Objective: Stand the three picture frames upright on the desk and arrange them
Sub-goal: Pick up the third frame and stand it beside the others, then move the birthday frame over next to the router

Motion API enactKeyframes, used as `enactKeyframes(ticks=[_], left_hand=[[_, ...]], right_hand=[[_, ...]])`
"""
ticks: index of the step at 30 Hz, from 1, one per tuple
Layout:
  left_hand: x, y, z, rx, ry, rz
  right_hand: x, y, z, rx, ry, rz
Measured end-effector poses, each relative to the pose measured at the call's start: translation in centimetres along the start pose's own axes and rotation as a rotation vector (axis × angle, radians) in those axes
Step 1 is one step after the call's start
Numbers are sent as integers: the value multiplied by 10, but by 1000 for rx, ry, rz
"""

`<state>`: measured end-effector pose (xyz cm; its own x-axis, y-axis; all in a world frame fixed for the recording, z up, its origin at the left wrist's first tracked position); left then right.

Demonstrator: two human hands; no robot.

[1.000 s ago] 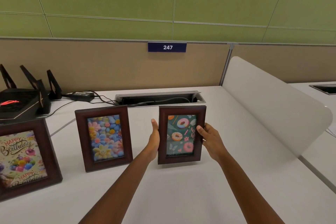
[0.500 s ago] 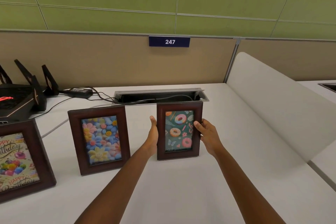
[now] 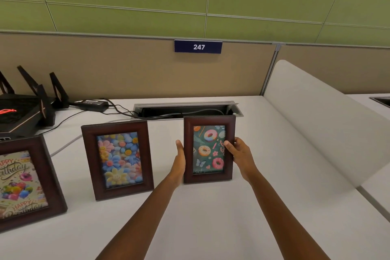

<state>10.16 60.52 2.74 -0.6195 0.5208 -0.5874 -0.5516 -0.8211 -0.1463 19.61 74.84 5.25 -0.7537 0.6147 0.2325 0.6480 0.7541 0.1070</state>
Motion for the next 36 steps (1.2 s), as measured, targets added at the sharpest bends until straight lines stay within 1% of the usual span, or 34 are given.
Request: enactKeyframes(ticks=[2, 5, 8, 10, 12, 14, 15, 17, 21, 24, 27, 30, 33, 36], left_hand=[[-2, 3, -8, 115, -15, 102], [-11, 11, -27, 271, -73, 277], [-24, 17, -46, 323, -246, 330], [-29, 22, -59, 513, -334, 428], [-30, 27, -73, 819, -386, 523], [-32, 30, -86, 1093, -410, 559], [-33, 31, -91, 1180, -414, 565], [-36, 32, -95, 1256, -420, 570], [-45, 38, -99, 1277, -447, 547], [-53, 45, -105, 1267, -453, 535], [-60, 52, -106, 1233, -467, 517], [-65, 60, -108, 1252, -485, 501], [-71, 69, -112, 1266, -494, 482], [-77, 80, -115, 1251, -534, 463]], right_hand=[[-7, 2, 4, -23, 1, 13], [-26, 7, 17, -39, -32, 77], [-52, 10, 34, -51, -80, 148], [-67, 11, 41, -78, -70, 197], [-79, 12, 43, -94, -35, 248], [-88, 11, 42, -129, 2, 298], [-92, 9, 41, -167, 31, 319], [-99, 4, 39, -265, 95, 349], [-111, -10, 32, -398, 201, 363], [-116, -24, 28, -455, 237, 294], [-120, -43, 22, -487, 293, 168], [-127, -66, 22, -562, 291, -25], [-138, -87, 25, -615, 249, -227], [-145, -104, 31, -758, 253, -379]])
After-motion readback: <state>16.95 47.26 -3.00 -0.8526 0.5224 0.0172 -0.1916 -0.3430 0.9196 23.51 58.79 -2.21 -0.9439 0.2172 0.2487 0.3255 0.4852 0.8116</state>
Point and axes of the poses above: each hand's wrist, its own x-axis towards the middle knuckle, its own y-axis out of the back of the hand, z = x × y, the point moved 2 cm from there along x, towards the middle knuckle, and after that the axes turned 14 degrees about y, right-handed, at the moved point
